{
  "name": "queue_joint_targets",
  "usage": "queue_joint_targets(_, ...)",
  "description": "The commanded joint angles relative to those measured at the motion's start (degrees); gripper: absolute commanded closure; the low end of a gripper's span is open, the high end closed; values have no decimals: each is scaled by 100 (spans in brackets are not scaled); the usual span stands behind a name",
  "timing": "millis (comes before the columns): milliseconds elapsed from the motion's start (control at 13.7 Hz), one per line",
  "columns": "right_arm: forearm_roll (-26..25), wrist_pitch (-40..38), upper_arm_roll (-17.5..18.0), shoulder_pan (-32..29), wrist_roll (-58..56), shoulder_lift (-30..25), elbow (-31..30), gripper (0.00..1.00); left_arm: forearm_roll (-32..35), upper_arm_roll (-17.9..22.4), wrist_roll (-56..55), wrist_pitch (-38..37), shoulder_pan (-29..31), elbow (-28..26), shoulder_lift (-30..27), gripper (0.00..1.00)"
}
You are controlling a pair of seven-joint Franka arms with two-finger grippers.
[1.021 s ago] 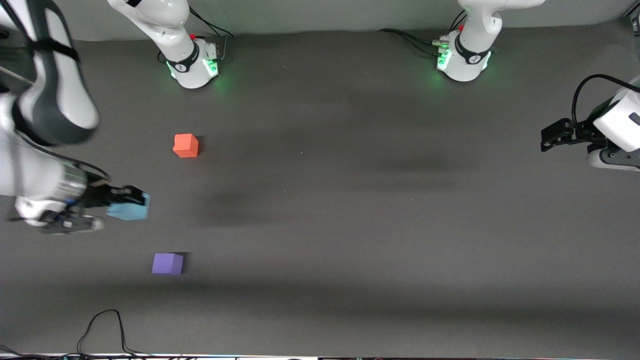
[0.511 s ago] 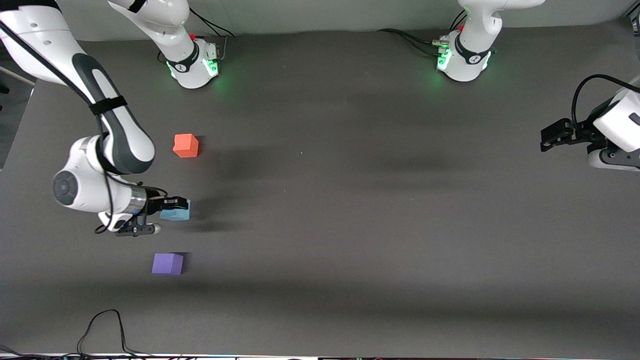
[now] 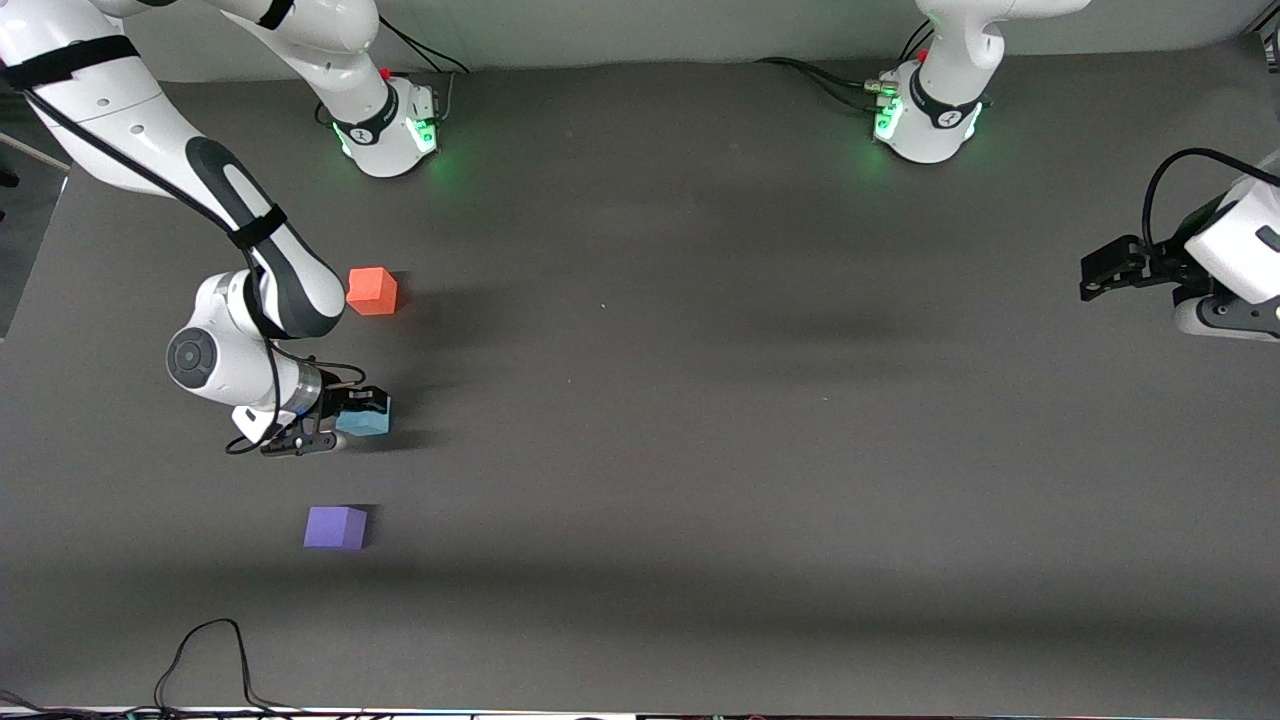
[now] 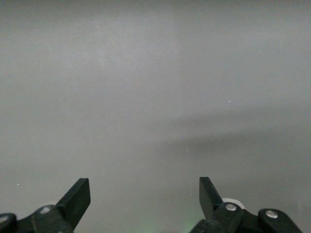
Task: Place blue block between orange and purple blocks
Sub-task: 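Set the blue cube between the orange and purple cubes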
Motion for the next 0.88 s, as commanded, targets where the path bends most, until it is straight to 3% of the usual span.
queue_joint_targets(0, -165, 117, -117, 37, -83, -23, -117, 39, -23, 21, -48, -95, -25, -6, -79, 0)
queue_joint_targets(73, -165, 117, -117, 46, -31, -23, -108, 9, -32, 21, -48, -95, -26, -6, -79, 0)
queue_joint_targets(146, -165, 109, -117, 55, -13, -14, -91, 0, -32, 21, -48, -95, -17, -6, -79, 0)
queue_joint_targets(438, -156, -363, -99, 142, 189, -136, 180, 0, -32, 21, -48, -51, -25, -6, -61, 0)
queue_joint_targets(511, -156, -958, -91, 308, 285, -433, 391, 0, -32, 21, -48, -51, -17, -6, -61, 0)
queue_joint_targets(803, -121, -1708, -56, 591, 172, -1611, 410, 0, -32, 21, -48, -42, -17, 3, -61, 0)
